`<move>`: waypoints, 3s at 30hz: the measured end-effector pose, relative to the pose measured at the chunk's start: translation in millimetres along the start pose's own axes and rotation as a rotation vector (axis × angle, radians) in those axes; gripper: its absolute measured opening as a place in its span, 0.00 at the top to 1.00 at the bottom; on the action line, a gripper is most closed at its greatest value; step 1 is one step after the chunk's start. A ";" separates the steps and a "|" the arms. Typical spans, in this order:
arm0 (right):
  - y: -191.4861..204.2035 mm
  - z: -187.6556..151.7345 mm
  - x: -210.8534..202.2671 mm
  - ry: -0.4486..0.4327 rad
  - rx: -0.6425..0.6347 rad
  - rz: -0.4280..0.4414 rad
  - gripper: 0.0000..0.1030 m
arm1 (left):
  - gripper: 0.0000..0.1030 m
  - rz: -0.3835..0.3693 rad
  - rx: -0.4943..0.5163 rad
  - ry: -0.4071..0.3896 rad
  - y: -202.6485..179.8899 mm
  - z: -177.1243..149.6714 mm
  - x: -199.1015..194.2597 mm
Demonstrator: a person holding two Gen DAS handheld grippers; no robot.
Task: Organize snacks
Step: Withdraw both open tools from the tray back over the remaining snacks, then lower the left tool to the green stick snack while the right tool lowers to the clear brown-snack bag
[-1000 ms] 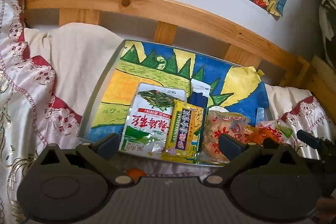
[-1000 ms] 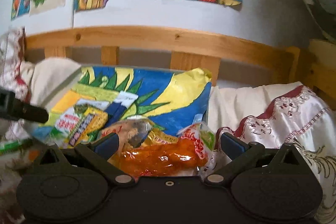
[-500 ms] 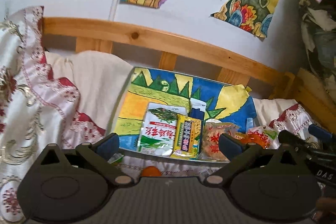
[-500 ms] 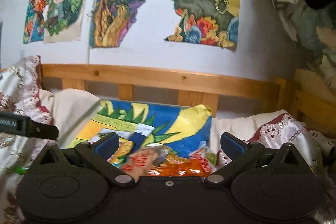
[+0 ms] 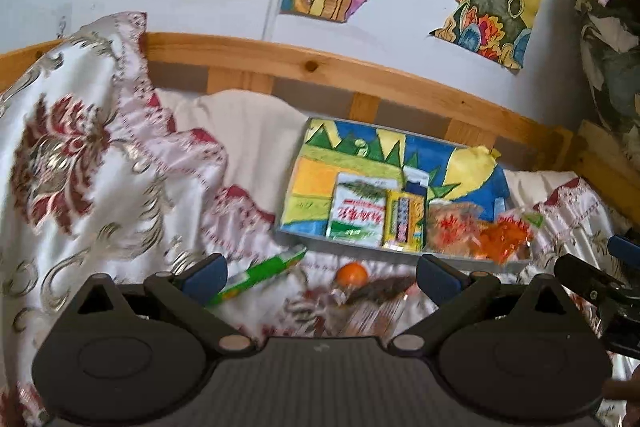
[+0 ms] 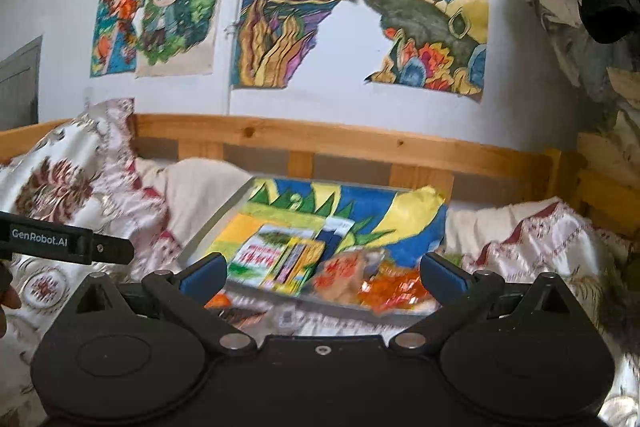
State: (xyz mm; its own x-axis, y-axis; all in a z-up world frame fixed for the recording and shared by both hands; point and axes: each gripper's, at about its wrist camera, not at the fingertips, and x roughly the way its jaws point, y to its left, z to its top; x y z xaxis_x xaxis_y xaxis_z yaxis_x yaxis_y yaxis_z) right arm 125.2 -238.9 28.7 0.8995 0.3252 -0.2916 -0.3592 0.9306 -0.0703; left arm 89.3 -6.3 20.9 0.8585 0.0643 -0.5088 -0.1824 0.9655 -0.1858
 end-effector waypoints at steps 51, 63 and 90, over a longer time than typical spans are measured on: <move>62.1 -58.1 -13.0 0.210 0.002 0.130 0.01 | 0.01 0.153 0.049 0.133 46.2 -45.8 -20.8; 73.5 -53.5 0.4 0.228 -0.011 0.167 0.01 | 0.01 0.168 0.065 0.129 51.7 -30.8 -3.9; 133.6 -58.7 120.0 0.415 0.184 0.016 0.01 | 0.01 0.079 0.169 0.157 69.1 15.4 81.2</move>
State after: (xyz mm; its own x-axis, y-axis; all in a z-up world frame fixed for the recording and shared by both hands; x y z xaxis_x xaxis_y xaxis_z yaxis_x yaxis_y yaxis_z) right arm 170.5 -85.4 -71.7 0.7048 0.2802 -0.6517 -0.2885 0.9525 0.0975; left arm 153.7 69.4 -20.3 0.7574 0.1143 -0.6429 -0.1522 0.9883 -0.0036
